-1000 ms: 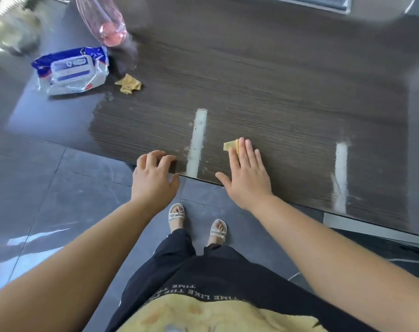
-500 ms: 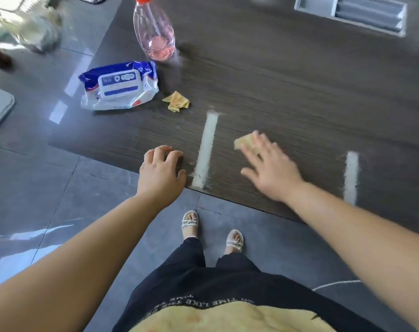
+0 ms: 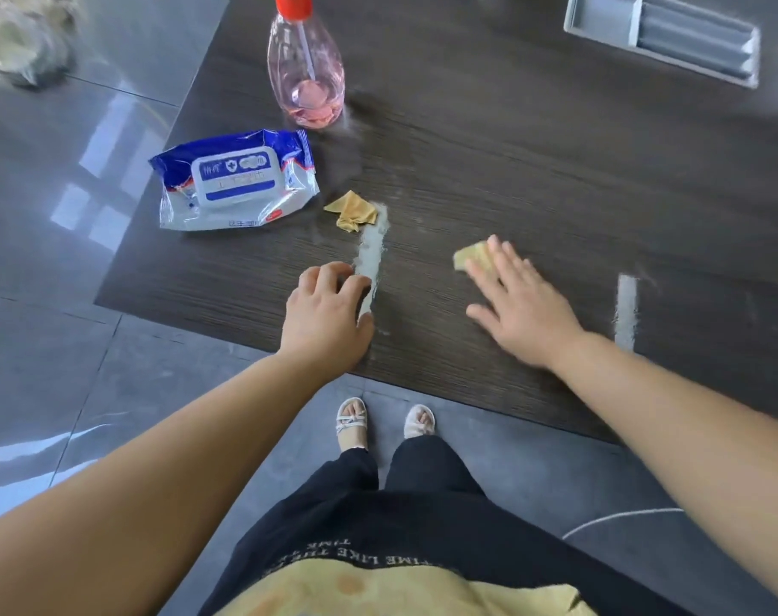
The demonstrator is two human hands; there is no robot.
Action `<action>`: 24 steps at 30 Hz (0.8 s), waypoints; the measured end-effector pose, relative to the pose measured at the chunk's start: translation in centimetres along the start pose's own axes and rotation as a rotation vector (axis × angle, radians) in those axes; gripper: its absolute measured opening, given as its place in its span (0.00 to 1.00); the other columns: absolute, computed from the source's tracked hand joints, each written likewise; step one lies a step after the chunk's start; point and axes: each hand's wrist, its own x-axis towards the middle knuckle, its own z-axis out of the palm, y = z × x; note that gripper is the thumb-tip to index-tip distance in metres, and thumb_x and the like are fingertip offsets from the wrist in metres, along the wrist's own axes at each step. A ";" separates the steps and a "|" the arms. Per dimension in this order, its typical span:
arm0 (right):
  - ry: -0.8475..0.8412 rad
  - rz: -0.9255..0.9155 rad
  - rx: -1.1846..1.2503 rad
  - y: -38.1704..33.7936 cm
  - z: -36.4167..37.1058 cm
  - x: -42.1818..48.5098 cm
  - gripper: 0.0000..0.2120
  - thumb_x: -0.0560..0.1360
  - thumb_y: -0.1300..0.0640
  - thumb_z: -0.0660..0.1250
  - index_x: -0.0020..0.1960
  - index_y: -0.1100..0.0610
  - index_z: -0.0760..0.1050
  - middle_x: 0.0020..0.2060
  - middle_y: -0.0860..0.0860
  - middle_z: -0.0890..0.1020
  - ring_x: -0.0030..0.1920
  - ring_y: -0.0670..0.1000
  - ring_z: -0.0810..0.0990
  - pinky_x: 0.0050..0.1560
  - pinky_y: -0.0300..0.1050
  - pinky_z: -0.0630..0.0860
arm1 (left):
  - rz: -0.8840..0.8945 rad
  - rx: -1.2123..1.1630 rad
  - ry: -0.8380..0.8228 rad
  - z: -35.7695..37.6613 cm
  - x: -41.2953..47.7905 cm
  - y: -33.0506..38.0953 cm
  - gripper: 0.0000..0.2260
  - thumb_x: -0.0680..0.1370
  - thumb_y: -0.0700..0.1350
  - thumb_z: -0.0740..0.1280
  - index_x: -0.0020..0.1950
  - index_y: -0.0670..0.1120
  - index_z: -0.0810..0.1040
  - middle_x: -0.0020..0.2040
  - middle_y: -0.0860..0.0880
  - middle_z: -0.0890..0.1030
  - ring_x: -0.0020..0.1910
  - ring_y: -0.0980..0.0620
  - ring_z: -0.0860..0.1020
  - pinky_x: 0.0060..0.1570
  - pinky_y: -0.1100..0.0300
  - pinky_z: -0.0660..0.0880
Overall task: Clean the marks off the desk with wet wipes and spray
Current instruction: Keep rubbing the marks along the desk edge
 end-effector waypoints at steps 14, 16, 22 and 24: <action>0.013 -0.151 -0.011 -0.6 -1.2 2.0 0.30 0.78 0.37 0.40 0.76 0.48 0.40 0.76 0.54 0.39 0.76 0.53 0.38 0.75 0.52 0.40 | -0.113 0.062 0.168 -2.6 6.8 1.6 0.20 0.76 0.48 0.60 0.68 0.48 0.66 0.71 0.46 0.63 0.69 0.43 0.60 0.63 0.50 0.63; -0.011 -0.032 0.014 1.5 -2.0 2.1 0.29 0.79 0.40 0.43 0.77 0.50 0.44 0.77 0.55 0.41 0.76 0.54 0.38 0.74 0.50 0.38 | -0.137 0.088 0.154 -2.7 8.1 1.8 0.21 0.76 0.47 0.61 0.69 0.49 0.65 0.70 0.46 0.64 0.68 0.42 0.61 0.62 0.50 0.63; -0.016 -0.027 0.141 -1.1 -1.8 2.3 0.34 0.79 0.40 0.46 0.77 0.59 0.44 0.76 0.57 0.40 0.76 0.53 0.37 0.73 0.47 0.47 | -0.201 0.154 0.160 -2.5 9.3 2.2 0.17 0.77 0.46 0.60 0.66 0.49 0.70 0.64 0.44 0.70 0.62 0.40 0.66 0.57 0.50 0.66; 0.001 -0.062 0.109 -1.1 -1.0 1.3 0.36 0.78 0.37 0.42 0.77 0.58 0.42 0.76 0.57 0.39 0.75 0.52 0.36 0.72 0.45 0.45 | -0.203 0.147 0.168 -2.5 9.1 2.1 0.16 0.77 0.46 0.61 0.64 0.49 0.72 0.62 0.44 0.71 0.61 0.40 0.67 0.57 0.50 0.65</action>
